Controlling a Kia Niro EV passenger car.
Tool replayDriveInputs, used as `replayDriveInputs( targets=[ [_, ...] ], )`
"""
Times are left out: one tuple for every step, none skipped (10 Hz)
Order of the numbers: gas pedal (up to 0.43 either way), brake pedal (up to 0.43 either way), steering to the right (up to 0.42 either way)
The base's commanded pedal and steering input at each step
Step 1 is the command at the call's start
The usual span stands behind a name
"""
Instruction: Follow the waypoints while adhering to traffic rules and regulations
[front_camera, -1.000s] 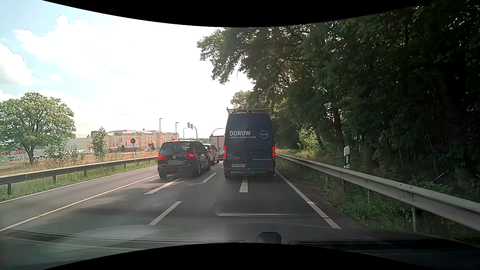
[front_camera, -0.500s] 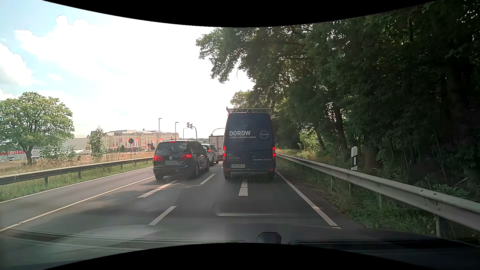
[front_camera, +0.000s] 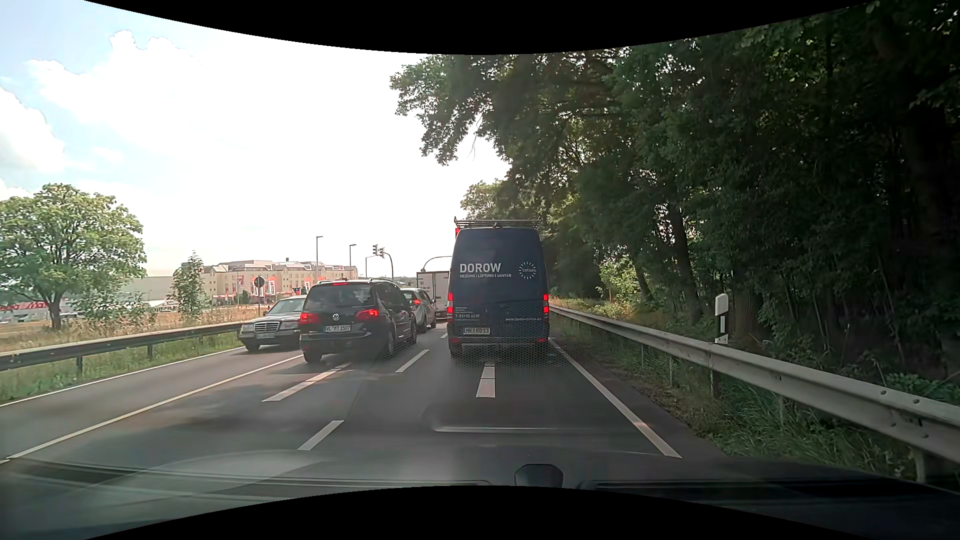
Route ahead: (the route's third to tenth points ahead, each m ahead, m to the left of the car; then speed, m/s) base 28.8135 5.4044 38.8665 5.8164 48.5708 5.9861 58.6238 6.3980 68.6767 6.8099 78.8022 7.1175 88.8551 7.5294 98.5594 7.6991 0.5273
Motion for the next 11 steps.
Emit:
replayDriveInputs(
  targets=[
    [0.000,0.000,-0.004],
    [0.000,0.000,-0.004],
    [0.000,0.000,-0.004],
    [0.000,0.000,-0.004],
    [0.028,0.000,-0.004],
    [0.067,0.000,-0.004],
    [0.169,0.000,-0.004],
    [0.177,0.000,-0.004],
    [0.177,0.000,-0.004],
    [0.177,0.000,-0.004],
    [0.177,0.000,-0.004]
  ],
)
